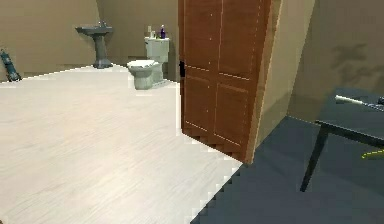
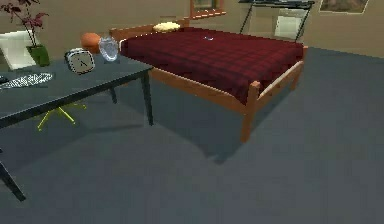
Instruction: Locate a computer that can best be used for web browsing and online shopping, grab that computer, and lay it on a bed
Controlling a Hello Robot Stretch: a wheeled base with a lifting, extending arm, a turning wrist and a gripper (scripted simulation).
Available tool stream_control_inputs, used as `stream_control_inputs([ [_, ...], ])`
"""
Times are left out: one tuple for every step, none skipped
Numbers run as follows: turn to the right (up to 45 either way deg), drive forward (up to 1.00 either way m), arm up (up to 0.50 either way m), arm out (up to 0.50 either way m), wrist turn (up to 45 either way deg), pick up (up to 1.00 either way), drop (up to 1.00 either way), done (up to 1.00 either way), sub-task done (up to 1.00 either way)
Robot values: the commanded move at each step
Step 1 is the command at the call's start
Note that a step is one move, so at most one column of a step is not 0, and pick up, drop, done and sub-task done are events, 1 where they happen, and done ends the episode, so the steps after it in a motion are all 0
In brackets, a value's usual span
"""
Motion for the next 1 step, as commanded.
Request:
stream_control_inputs([
  [-3.0, 0.00, 0.00, 0.00, 0.0, 0.00, 0.00, 0.00, 0.00],
])
